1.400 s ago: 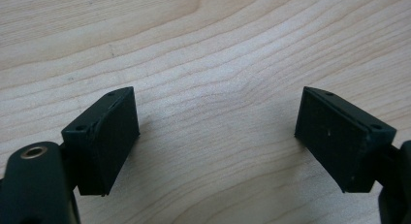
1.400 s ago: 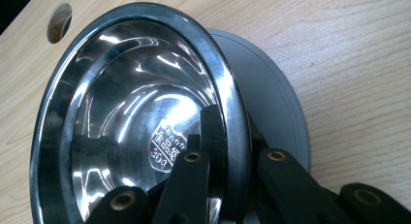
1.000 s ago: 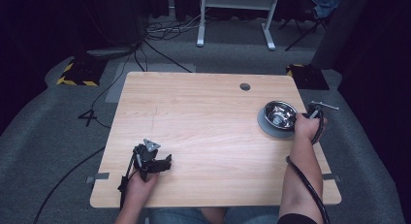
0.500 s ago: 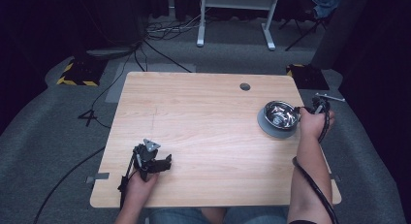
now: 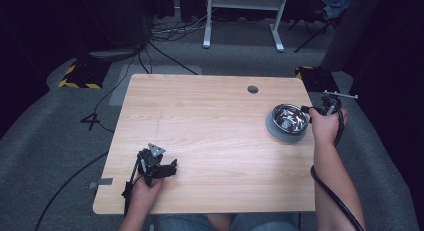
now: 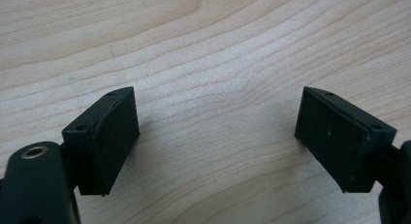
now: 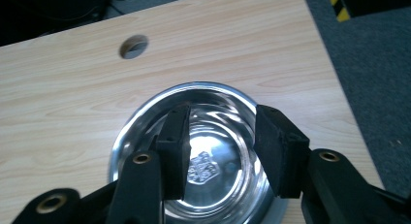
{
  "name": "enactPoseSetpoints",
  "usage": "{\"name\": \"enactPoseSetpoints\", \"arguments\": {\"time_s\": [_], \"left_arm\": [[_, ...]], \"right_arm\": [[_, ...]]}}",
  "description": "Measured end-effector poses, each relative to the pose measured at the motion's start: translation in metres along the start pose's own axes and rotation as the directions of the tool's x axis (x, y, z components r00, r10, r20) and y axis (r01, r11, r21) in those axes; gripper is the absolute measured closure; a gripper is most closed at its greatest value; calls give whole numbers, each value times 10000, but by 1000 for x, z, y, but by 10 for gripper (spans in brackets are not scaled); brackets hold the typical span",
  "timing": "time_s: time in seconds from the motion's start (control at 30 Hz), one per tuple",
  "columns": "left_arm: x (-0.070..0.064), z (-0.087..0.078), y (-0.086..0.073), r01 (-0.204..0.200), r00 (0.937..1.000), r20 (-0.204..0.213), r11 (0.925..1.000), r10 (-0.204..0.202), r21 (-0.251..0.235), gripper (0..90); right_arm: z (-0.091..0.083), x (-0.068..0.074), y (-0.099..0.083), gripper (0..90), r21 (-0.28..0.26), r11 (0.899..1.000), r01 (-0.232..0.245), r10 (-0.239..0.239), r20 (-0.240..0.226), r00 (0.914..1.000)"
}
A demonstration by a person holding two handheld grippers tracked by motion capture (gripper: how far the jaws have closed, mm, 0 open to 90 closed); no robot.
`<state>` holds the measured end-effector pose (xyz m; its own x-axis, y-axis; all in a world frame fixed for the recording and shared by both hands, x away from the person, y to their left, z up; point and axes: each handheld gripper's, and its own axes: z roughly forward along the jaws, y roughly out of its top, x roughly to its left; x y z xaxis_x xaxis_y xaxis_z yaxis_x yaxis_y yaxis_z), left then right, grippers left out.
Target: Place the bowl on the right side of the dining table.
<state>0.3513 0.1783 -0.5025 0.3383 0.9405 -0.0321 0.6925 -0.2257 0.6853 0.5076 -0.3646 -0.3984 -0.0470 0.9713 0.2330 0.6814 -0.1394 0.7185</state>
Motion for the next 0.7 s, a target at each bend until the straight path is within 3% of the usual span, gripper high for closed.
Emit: {"name": "enactPoseSetpoints", "arguments": {"time_s": [0.1, 0.33, 0.47, 0.7], "left_arm": [[0, 0, 0, 23, 10000, 8, 10000, -23, -4, 159], [0, 0, 0, 21, 10000, 6, 10000, -21, -4, 159], [0, 0, 0, 23, 10000, 8, 10000, -23, -5, 159], [0, 0, 0, 25, 10000, 5, 10000, -25, -7, 159]], "right_arm": [[-6, 9, 0, 577, -112, 9988, 478, -482, -397, 9980], [-22, 28, -1, 556, -216, 9946, 1011, -1031, -1257, 9867], [-32, 39, -3, 553, -369, 9907, 1312, -1358, -1925, 9718], [-51, 60, -8, 547, -640, 9791, 1928, -2030, -2705, 9411]]}}
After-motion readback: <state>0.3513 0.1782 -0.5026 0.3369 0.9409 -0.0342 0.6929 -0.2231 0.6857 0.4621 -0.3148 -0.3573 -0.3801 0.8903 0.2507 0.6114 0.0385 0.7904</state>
